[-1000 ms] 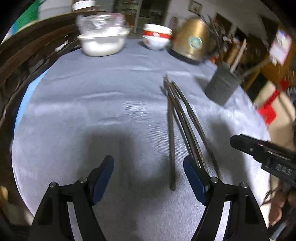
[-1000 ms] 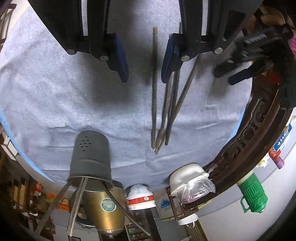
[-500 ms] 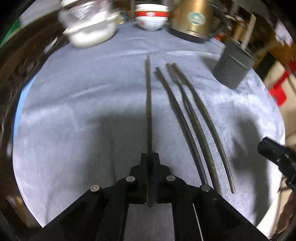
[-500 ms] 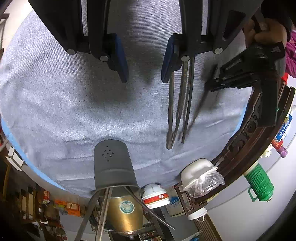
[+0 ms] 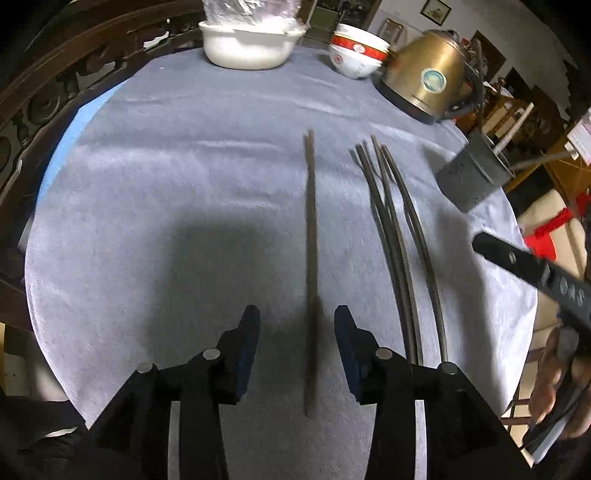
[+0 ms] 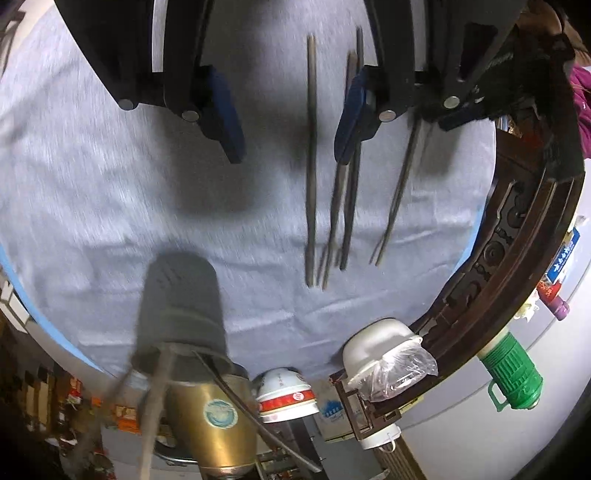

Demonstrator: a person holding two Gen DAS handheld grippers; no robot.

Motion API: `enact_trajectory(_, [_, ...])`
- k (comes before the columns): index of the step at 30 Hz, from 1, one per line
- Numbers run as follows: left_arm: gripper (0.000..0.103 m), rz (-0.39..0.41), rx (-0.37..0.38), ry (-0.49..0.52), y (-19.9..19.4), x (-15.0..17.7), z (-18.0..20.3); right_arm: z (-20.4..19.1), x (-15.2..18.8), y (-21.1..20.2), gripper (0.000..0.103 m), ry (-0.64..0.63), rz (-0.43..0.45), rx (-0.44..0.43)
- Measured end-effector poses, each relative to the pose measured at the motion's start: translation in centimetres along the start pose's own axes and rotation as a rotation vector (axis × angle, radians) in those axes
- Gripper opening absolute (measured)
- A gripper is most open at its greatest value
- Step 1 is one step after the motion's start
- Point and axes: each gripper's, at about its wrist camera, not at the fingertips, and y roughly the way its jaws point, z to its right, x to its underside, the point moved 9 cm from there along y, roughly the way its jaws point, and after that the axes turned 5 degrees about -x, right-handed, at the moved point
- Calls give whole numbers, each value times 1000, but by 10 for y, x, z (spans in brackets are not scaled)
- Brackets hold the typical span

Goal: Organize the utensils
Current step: 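Withdraw both grippers from the cup and move back over the chopsticks, then close the left gripper on a chopstick while the right gripper grasps another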

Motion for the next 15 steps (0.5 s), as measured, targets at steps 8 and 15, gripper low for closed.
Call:
enact_trajectory(8, [42, -30, -1, -34, 9, -10, -21, -10, -24, 56, 36, -43, -144, 31])
enact_trajectory(15, [42, -20, -9, 26, 20, -45, 5, -7, -10, 77, 6, -35, -204, 27])
